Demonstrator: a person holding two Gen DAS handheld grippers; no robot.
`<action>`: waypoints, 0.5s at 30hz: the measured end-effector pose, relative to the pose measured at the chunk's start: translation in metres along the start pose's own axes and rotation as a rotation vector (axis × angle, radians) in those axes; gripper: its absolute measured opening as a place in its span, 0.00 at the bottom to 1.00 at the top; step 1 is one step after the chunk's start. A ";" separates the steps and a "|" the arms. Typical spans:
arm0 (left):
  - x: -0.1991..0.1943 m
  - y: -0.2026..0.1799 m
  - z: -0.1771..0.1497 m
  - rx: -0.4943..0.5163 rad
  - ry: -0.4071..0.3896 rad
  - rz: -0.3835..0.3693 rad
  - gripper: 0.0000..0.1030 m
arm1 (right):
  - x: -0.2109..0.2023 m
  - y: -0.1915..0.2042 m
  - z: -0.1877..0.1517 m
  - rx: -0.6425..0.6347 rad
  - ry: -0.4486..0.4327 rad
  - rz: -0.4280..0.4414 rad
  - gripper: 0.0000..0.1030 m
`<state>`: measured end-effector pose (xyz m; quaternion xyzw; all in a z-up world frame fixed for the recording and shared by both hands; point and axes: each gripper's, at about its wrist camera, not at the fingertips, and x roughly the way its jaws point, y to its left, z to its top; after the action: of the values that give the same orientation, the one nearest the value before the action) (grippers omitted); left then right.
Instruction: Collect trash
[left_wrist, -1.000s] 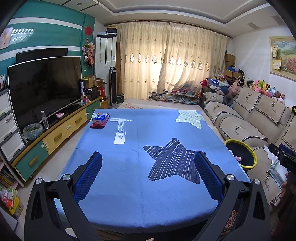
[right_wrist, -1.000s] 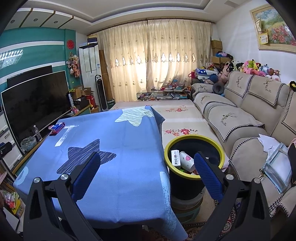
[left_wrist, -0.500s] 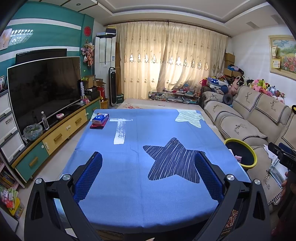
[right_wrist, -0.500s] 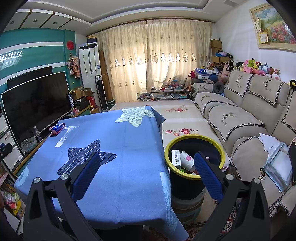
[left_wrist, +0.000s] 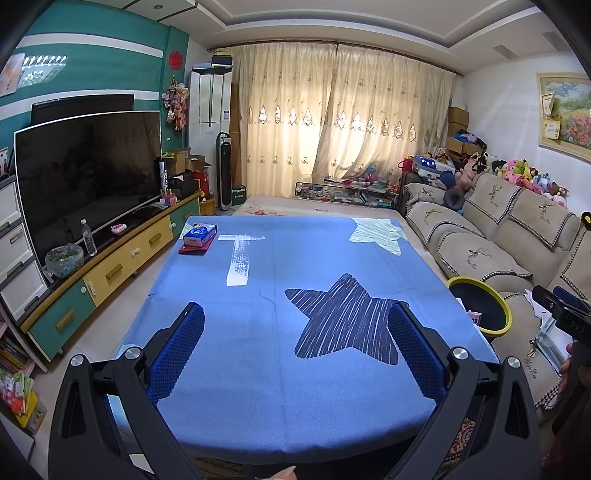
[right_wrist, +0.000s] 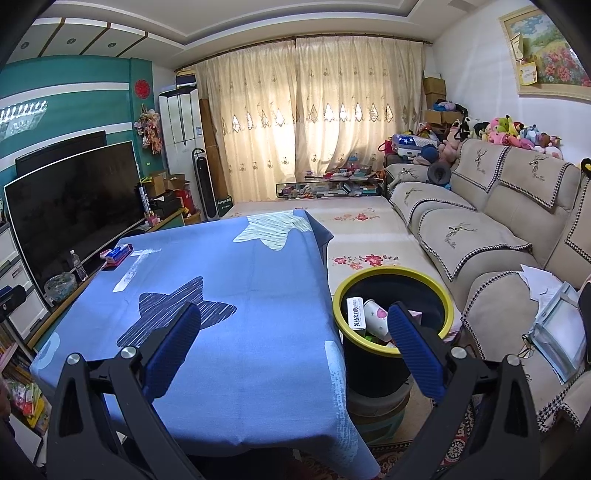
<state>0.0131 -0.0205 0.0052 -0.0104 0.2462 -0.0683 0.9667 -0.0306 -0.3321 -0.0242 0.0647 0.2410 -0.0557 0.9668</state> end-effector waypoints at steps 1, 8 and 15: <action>0.000 0.000 0.000 0.000 0.000 -0.001 0.95 | 0.000 0.000 0.000 0.001 0.000 0.001 0.93; 0.001 0.001 -0.002 0.000 -0.004 -0.003 0.95 | -0.001 -0.001 0.000 0.002 0.002 0.005 0.93; 0.004 0.001 -0.003 0.000 0.002 -0.001 0.95 | 0.002 -0.001 0.000 0.009 0.010 0.009 0.93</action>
<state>0.0154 -0.0202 0.0009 -0.0106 0.2473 -0.0687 0.9664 -0.0290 -0.3330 -0.0256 0.0702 0.2454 -0.0522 0.9655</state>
